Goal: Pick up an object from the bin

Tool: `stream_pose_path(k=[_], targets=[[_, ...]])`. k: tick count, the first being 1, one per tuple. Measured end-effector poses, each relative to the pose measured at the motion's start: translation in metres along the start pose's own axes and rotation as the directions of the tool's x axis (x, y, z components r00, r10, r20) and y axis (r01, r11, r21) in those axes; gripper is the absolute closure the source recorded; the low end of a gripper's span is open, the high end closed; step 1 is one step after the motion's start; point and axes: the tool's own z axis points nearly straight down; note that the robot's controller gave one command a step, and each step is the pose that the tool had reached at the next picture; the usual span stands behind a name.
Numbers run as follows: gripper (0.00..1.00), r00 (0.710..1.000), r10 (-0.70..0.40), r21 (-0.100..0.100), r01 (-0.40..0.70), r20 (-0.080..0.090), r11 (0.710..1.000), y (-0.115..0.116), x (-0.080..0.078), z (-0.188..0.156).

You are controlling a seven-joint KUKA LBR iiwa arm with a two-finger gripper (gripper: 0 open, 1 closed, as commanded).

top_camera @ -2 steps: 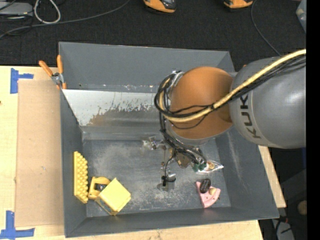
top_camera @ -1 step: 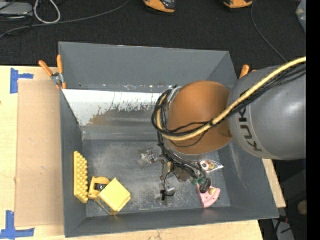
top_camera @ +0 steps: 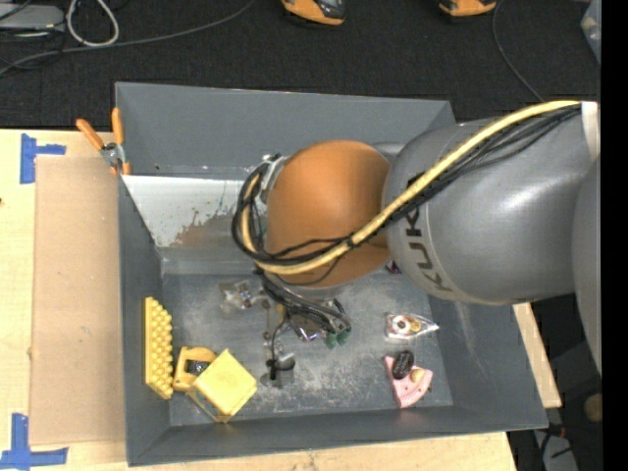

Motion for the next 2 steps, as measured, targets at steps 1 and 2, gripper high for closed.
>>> stream_pose_path(k=[1, 2], targets=[[0.00, 1.000, -0.016, -0.001, 0.016, -0.008, 1.000, 0.008, -0.008, 0.020], [0.00, 0.984, -0.179, -0.001, 0.179, 0.002, 0.984, 0.034, -0.036, 0.053]])
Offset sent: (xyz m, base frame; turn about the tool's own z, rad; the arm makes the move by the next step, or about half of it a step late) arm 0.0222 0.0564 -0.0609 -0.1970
